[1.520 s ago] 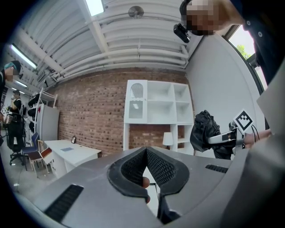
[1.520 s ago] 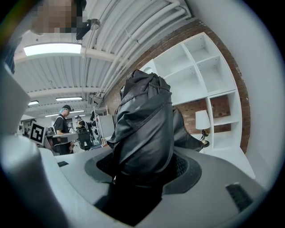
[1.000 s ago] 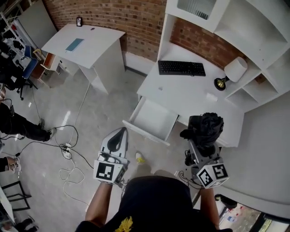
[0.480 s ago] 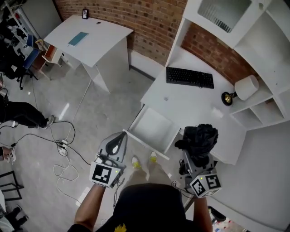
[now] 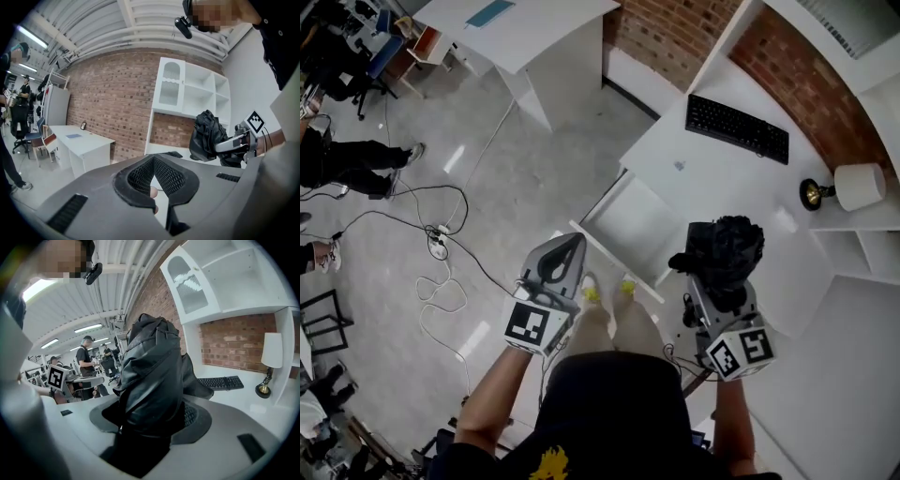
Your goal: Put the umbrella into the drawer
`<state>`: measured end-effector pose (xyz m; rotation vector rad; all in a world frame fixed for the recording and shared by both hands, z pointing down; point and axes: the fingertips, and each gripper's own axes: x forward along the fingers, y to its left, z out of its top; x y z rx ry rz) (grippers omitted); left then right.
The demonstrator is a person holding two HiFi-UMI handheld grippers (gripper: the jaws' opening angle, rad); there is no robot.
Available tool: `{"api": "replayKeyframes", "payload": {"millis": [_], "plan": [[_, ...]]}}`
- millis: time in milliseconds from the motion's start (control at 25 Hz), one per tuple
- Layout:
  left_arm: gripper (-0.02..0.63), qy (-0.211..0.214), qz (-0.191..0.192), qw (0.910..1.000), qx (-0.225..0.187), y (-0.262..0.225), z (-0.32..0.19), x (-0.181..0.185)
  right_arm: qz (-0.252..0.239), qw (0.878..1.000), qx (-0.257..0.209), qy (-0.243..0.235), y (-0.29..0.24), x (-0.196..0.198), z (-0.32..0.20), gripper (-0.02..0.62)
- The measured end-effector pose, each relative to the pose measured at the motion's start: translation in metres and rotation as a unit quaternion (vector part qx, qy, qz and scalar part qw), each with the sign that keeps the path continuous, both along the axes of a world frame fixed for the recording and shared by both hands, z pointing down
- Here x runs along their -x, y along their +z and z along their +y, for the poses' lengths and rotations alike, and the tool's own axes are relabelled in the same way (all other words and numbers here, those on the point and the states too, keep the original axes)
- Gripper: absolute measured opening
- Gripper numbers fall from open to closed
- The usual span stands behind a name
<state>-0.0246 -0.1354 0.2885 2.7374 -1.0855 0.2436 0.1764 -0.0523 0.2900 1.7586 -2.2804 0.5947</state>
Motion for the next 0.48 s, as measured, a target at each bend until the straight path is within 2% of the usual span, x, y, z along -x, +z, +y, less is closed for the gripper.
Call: {"api": "replayKeyframes", "payload": {"millis": [120, 320, 480], "plan": [[0.017, -0.015, -0.021, 0.9989, -0.04, 0.021, -0.006, 0.0, 0.005, 1.0, 0.011, -0.023, 0.024, 0.005, -0.012, 0.256], [0.017, -0.049, -0.026, 0.9983, -0.018, 0.062, -0.014, 0.004, 0.009, 0.997, 0.041, -0.059, 0.07, 0.017, -0.033, 0.256], [0.017, -0.06, -0.016, 0.998, -0.009, 0.087, -0.014, -0.004, 0.022, 0.994, 0.081, -0.065, 0.115, 0.014, -0.045, 0.258]]}}
